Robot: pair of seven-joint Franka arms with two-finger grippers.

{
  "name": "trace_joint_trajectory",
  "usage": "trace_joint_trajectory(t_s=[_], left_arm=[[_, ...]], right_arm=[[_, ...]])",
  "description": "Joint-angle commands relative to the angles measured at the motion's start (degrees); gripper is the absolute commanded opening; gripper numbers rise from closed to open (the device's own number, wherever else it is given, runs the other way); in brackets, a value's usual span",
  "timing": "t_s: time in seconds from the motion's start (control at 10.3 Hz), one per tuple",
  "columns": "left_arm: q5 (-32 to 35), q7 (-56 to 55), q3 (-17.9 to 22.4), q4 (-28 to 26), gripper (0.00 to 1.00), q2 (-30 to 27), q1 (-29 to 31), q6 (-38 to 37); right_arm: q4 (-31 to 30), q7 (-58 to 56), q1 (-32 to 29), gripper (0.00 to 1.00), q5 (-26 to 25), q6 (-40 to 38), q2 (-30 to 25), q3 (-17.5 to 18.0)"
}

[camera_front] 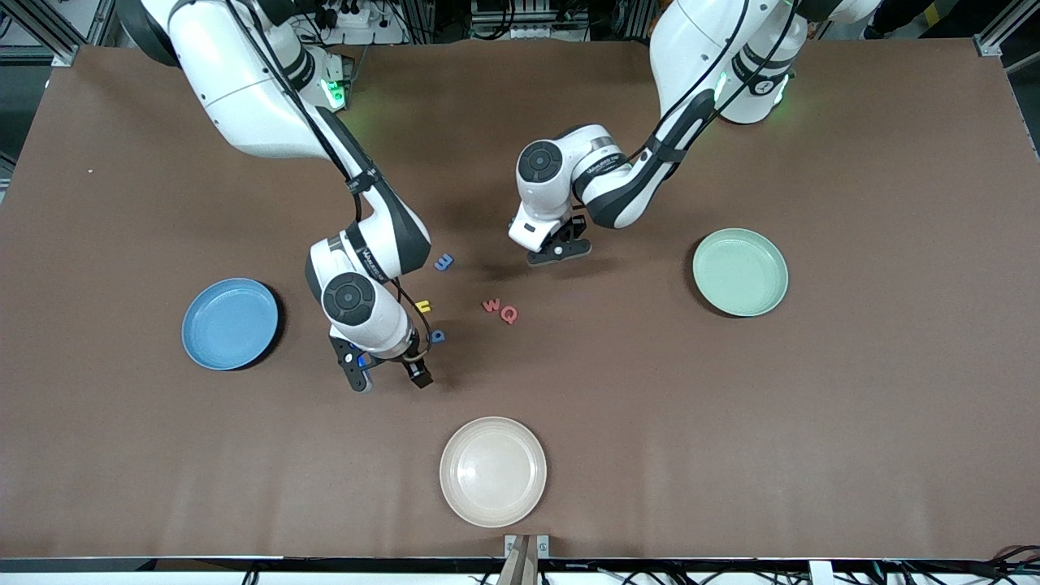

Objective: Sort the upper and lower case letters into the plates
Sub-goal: 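Carry the yellow H into the green plate and open the left gripper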

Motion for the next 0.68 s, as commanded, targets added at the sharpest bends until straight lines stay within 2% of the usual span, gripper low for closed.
trace_joint_trajectory(t_s=[0.0, 0.39, 0.58], left_arm=[[-2.3, 4.2, -0.1, 4.4, 0.13, 1.4, 0.5, -5.3], [-2.6, 5.2, -0.1, 4.4, 0.10, 1.2, 1.0, -5.6], [-3.3, 12.4, -0.2, 4.4, 0.07, -0.6, 4.0, -8.8]], right_arm=[[0.9, 2.3, 0.3, 1.00, -0.8, -0.8, 0.7, -0.1], [0.6, 7.0, 2.1, 1.00, -1.0, -2.2, 1.1, -0.1], [0.6, 10.2, 2.3, 1.00, -1.1, -1.6, 1.2, -0.1]])
